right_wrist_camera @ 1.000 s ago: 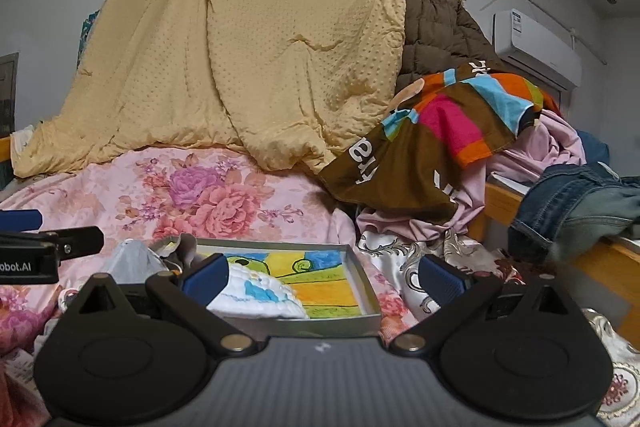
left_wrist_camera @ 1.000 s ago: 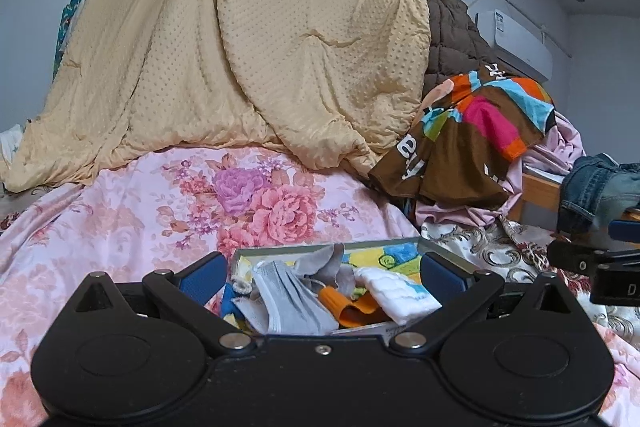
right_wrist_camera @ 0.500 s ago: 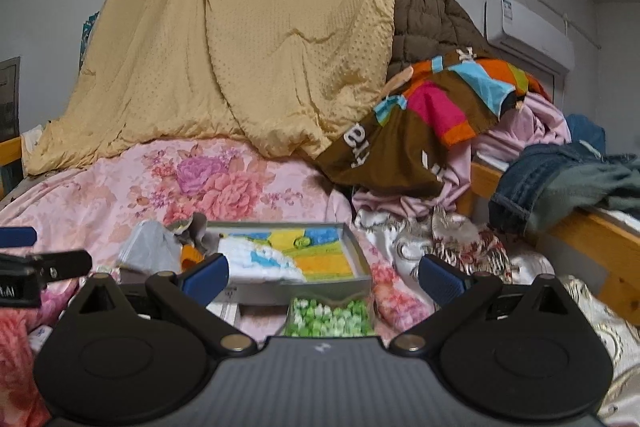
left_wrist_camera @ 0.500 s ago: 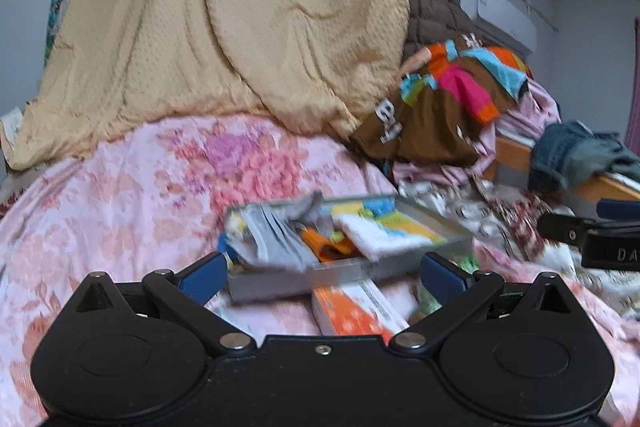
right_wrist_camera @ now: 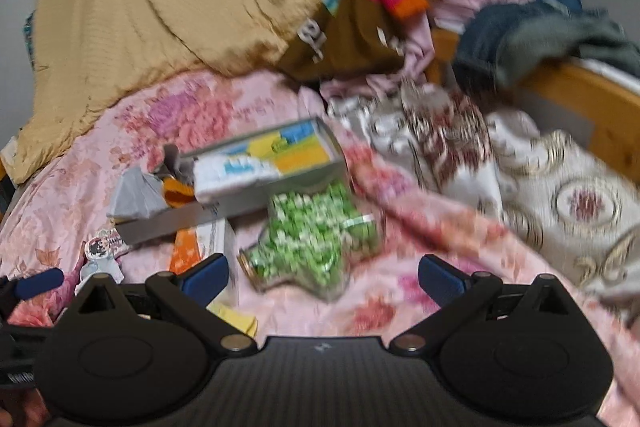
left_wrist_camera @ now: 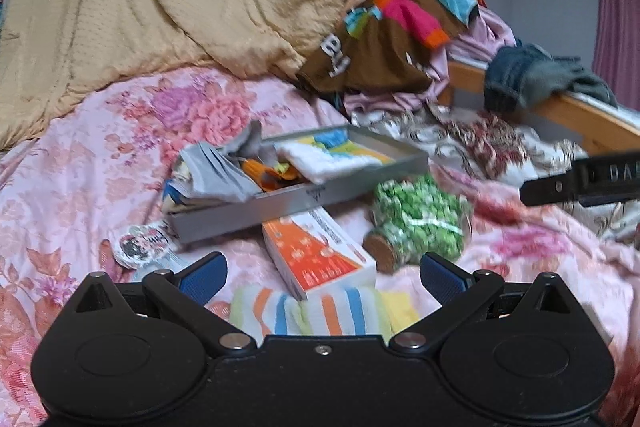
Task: Organize soft objects
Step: 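Withdraw both grippers from the tray toward the remaining soft items, then grasp the striped towel with the left gripper while the right gripper reaches the white cloth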
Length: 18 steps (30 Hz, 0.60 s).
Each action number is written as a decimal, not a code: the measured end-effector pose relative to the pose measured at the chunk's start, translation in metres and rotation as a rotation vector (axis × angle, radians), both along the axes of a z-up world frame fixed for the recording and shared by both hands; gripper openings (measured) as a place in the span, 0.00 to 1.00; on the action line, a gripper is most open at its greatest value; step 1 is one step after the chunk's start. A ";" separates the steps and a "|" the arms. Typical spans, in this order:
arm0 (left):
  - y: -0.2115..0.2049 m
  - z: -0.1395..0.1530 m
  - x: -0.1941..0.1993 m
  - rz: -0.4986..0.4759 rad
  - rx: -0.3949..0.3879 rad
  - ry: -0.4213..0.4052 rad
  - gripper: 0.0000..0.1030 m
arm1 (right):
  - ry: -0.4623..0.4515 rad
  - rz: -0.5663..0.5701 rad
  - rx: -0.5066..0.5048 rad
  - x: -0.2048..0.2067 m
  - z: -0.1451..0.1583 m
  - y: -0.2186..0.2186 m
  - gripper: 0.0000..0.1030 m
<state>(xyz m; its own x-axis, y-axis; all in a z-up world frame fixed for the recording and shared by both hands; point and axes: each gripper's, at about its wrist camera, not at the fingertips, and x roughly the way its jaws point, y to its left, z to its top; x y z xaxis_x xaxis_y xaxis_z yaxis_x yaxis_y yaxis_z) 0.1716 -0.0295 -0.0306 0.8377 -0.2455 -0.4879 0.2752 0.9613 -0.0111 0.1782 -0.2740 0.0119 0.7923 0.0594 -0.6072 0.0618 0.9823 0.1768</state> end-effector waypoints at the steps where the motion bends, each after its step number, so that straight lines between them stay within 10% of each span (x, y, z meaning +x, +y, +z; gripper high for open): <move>1: -0.002 -0.003 0.002 -0.010 0.007 0.019 0.99 | 0.016 -0.004 0.006 0.001 -0.002 -0.001 1.00; 18: -0.020 -0.046 0.025 -0.067 0.040 0.220 0.99 | 0.337 -0.138 0.095 0.011 -0.043 -0.018 1.00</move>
